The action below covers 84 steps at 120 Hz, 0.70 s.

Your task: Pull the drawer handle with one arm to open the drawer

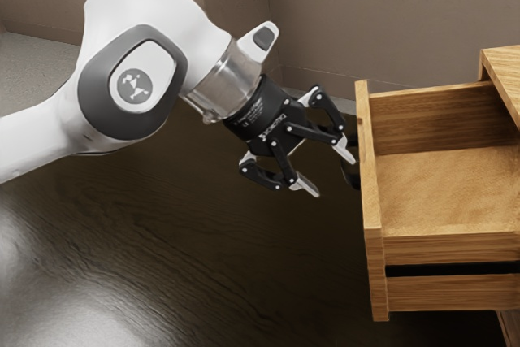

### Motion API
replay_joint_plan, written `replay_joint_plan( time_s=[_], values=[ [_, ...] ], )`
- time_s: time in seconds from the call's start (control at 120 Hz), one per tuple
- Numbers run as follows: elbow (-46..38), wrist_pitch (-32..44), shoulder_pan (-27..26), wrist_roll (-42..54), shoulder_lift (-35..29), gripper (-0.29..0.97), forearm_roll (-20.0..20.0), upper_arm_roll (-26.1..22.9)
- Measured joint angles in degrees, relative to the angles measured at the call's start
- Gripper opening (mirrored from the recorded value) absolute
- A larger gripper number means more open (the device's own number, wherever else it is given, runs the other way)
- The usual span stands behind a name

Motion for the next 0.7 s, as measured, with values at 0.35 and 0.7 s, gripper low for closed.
replay_joint_plan(
  time_s=[0.35, 0.7],
  values=[
    [-4.11, 0.01, -0.11, 2.45, -3.69, 0.37, 0.23, 1.58],
    [-8.63, -0.28, -0.25, 4.13, -8.75, 0.37, 1.03, 2.96]
  ],
)
